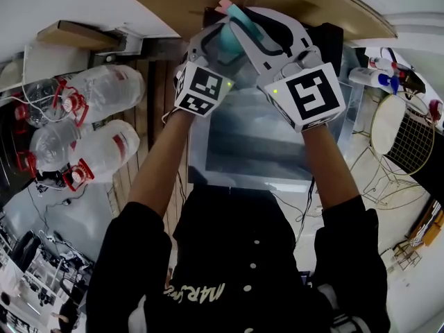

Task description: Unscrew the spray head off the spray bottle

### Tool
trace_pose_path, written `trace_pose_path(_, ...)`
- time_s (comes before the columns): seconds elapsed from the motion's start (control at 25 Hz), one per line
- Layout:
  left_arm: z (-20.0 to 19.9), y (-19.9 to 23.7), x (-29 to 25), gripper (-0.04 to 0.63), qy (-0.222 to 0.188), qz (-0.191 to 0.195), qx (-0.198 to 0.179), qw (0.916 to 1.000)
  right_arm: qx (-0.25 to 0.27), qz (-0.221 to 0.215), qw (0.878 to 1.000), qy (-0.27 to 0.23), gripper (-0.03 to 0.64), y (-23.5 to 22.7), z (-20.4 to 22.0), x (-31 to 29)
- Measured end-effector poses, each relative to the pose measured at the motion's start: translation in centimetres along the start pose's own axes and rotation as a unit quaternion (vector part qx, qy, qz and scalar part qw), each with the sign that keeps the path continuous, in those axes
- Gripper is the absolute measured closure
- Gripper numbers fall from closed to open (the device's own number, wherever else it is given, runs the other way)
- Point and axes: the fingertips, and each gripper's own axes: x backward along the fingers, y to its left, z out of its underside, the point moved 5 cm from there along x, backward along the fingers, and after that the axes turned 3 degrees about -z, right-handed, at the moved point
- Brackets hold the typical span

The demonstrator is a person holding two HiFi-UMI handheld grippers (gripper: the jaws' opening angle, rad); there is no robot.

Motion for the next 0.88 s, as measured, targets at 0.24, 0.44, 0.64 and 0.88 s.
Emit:
trace_pose_path(0.24, 0.0, -0.1, 0.0, 0.23, 0.002, -0.001, 0.0, 1.0, -0.024, 0.055, 0.998, -0.037, 0.41, 0.7, -2.8, 3.3)
trace_pose_path(0.44, 0.0, 0.0, 0.1, 0.229, 0.002, -0.001, 0.001, 1.0, -0.086, 0.038, 0.996, -0.008, 0.414, 3.8, -1.2, 4.6)
trace_pose_path(0.64, 0.0, -0.1, 0.1, 0.23, 0.001, -0.001, -0.001, 1.0, -0.117, 0.024, 0.993, 0.027, 0.408, 4.4, 1.4, 3.3)
trace_pose_path(0.88, -0.1, -0.1, 0.1, 0.23, 0.002, 0.0, -0.001, 1.0, -0.107, 0.043, 0.993, 0.03, 0.385, 3.0, 1.8, 2.3)
